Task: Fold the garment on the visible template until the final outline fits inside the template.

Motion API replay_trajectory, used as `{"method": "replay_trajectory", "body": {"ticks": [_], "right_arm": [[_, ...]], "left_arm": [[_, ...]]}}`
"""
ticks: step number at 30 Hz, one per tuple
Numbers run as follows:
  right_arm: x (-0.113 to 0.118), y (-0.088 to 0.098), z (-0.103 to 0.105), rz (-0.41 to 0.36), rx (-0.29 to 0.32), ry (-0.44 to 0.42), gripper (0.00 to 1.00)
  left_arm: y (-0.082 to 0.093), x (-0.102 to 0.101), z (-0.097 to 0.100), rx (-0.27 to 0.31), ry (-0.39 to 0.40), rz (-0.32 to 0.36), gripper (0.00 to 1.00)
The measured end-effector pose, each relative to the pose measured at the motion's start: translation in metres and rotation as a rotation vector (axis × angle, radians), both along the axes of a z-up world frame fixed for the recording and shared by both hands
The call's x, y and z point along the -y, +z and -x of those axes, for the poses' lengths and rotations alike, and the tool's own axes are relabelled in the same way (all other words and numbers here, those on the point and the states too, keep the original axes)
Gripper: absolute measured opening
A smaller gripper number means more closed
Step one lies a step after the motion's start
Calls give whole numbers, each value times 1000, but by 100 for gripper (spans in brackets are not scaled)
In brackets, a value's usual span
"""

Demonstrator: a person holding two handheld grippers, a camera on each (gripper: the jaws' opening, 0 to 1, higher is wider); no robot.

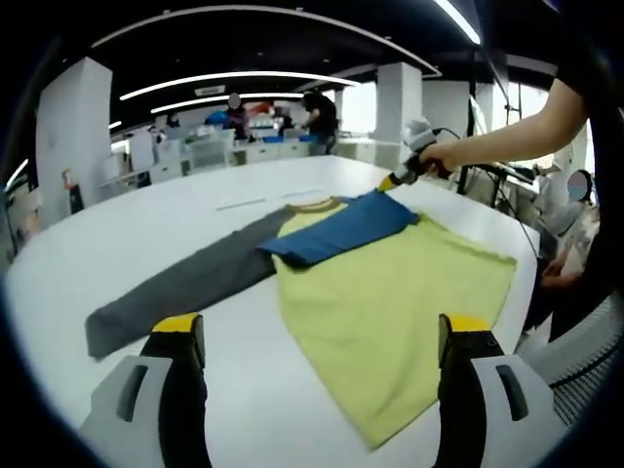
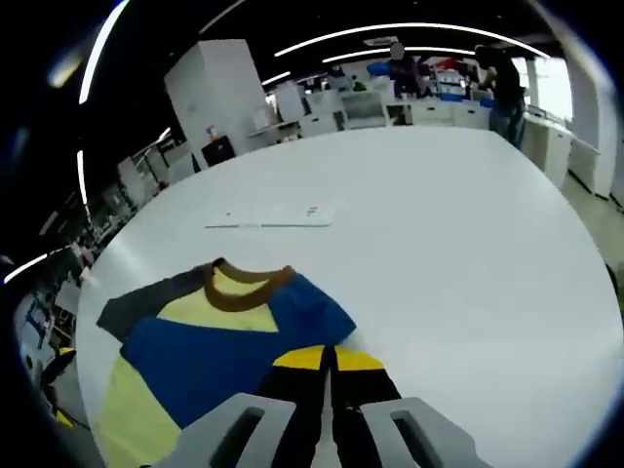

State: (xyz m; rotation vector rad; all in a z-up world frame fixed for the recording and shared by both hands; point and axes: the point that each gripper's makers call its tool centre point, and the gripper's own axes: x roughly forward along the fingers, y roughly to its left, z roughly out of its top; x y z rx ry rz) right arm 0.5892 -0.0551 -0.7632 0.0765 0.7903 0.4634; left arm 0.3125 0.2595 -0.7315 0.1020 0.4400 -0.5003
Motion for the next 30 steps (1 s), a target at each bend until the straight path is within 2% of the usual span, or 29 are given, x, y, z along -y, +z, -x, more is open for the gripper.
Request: {"method": "replay_trajectory", "body": {"ticks": [3, 7, 16, 23, 30], "right_arm": [[4, 2, -5, 25, 8, 2, 0], [14, -3, -10, 130, 18, 42, 0], [20, -16, -15, 233, 34, 64, 0], [23, -26, -16, 260, 36, 62, 0], [21, -23, -4, 259, 40, 32, 0]], "left_arm": [[-1, -1, 0, 0, 3, 4, 97], [-3, -1, 1, -4, 5, 4, 97], [-6, -1, 1, -14, 3, 8, 97], [-4, -3, 0, -10, 8, 5, 98], [-2, -6, 0, -5, 17, -3, 99]]}}
